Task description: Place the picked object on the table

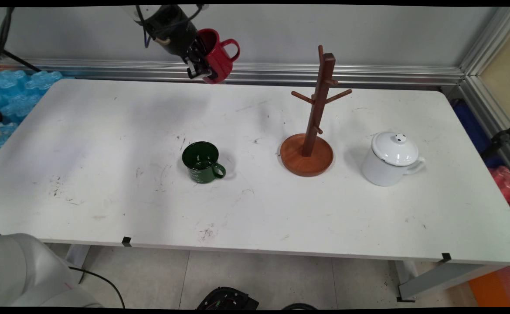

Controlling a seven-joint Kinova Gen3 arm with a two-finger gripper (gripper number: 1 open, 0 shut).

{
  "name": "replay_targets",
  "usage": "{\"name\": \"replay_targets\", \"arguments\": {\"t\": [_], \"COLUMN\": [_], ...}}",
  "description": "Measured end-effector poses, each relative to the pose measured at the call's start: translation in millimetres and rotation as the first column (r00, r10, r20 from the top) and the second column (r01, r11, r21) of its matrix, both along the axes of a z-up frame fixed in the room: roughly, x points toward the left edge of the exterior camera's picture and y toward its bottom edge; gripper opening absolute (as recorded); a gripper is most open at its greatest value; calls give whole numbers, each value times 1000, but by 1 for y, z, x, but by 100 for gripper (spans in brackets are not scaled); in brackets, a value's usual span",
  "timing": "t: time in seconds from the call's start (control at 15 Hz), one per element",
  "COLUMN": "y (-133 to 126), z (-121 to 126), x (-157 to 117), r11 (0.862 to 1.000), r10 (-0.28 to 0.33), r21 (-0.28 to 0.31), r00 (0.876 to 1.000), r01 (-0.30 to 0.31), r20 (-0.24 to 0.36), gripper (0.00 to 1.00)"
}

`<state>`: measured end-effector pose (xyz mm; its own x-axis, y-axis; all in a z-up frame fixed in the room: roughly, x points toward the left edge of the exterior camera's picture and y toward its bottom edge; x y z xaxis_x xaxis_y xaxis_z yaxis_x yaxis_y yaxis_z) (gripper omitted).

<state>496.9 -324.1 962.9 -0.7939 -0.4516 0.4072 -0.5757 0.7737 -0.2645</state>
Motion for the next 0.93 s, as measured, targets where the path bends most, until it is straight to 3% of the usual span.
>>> {"name": "replay_targets", "arguments": {"t": [0.47,0.93], "y": [-24,-38], "z": [-26,-55], "x": [7,11], "r11": [997,982], "r10": [-67,-163], "r21": [40,122], "r00": [991,966], "r01": [62,141], "r20": [118,198], "gripper": [0,0]}}
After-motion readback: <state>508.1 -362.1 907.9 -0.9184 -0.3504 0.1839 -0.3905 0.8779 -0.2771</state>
